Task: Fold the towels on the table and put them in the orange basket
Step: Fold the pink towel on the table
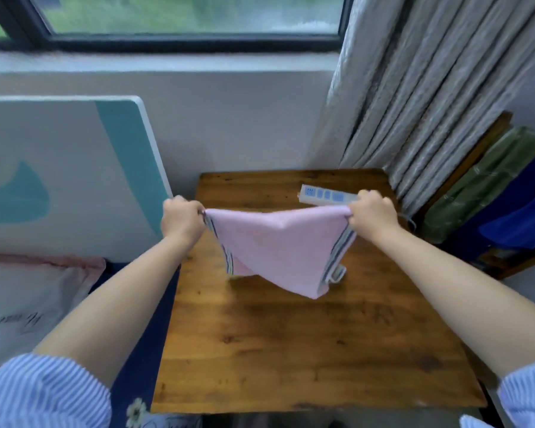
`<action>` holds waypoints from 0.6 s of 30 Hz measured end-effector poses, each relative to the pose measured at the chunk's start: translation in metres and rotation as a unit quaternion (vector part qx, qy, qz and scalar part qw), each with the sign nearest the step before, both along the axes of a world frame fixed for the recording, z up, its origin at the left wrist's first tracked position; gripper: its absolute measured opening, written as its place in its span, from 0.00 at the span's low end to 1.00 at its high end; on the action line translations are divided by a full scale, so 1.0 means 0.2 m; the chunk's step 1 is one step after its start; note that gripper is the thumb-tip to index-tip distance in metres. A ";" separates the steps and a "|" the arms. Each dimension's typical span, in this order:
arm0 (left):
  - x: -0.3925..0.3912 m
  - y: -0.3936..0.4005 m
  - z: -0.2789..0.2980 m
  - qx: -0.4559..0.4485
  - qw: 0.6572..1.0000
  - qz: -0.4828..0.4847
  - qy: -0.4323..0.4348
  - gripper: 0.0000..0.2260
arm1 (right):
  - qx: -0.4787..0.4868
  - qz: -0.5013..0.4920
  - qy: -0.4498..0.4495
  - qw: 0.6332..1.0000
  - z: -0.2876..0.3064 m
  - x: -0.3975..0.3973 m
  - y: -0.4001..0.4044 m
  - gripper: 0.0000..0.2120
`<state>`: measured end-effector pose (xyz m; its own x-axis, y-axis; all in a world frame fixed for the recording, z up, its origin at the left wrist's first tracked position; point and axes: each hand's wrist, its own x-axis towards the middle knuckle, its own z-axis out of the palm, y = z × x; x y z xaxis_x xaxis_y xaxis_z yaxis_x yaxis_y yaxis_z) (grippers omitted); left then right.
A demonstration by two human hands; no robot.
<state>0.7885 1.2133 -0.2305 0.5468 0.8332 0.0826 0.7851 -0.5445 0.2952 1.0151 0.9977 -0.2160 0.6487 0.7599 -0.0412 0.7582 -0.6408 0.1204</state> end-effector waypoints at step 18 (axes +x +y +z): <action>-0.08 0.08 0.23 -0.152 0.963 -0.098 -0.202 0.06 | 0.237 0.226 0.009 0.945 0.14 0.06 -0.06 0.23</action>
<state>0.7723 1.2300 -0.1839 0.6700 0.7368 0.0903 0.4641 -0.5106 0.7238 1.0276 0.9858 -0.1889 0.2568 0.8950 0.3647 0.9663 -0.2307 -0.1141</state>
